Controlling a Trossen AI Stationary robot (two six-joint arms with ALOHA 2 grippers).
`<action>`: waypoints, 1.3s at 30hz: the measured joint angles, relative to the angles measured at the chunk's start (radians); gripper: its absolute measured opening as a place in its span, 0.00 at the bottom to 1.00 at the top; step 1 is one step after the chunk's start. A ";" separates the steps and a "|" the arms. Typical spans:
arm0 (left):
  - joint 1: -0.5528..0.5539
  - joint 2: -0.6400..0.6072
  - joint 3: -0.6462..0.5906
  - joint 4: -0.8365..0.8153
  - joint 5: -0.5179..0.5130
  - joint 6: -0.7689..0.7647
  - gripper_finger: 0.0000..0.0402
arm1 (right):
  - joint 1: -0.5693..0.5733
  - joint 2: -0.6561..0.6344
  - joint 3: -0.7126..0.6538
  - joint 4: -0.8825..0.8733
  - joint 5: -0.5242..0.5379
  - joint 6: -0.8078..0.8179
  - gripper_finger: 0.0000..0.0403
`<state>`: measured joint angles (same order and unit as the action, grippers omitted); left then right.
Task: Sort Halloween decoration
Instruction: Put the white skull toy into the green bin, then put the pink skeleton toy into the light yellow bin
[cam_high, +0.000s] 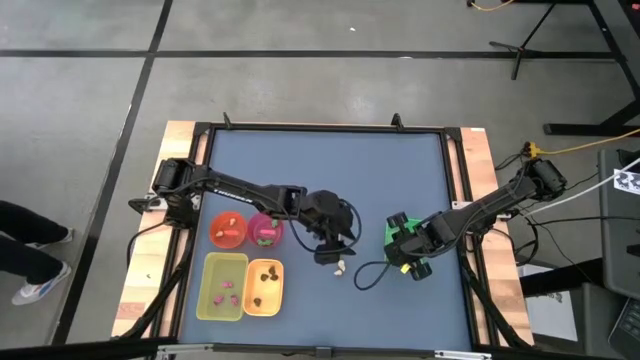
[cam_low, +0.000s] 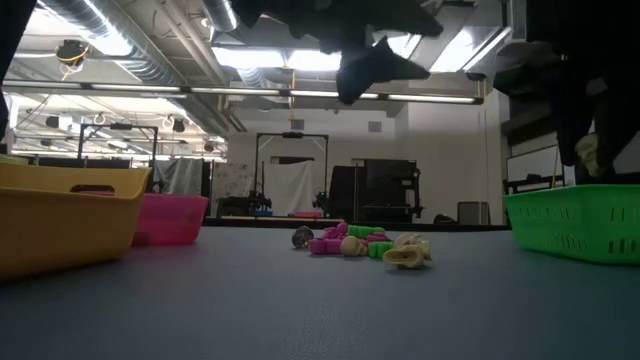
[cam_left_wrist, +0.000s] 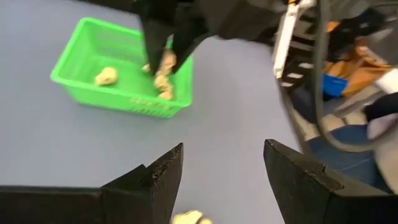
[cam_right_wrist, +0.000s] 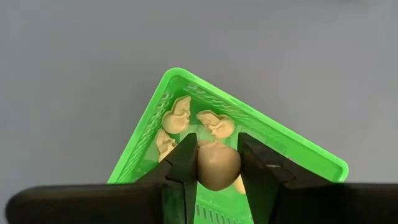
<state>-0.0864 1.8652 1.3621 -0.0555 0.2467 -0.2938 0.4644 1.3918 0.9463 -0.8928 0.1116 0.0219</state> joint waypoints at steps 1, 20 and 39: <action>0.000 0.000 0.000 -0.014 -0.017 0.003 0.52 | 0.000 0.000 0.000 0.000 0.000 0.000 0.25; -0.062 0.032 -0.003 -0.239 -0.188 0.130 0.52 | 0.000 0.000 0.000 -0.002 0.000 0.060 0.33; -0.113 0.129 -0.002 -0.402 -0.309 0.118 0.52 | 0.000 -0.001 0.001 0.001 0.019 0.060 0.53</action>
<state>-0.1993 1.9945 1.3605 -0.4573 -0.0625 -0.1761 0.4644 1.3911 0.9470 -0.8914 0.1303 0.0818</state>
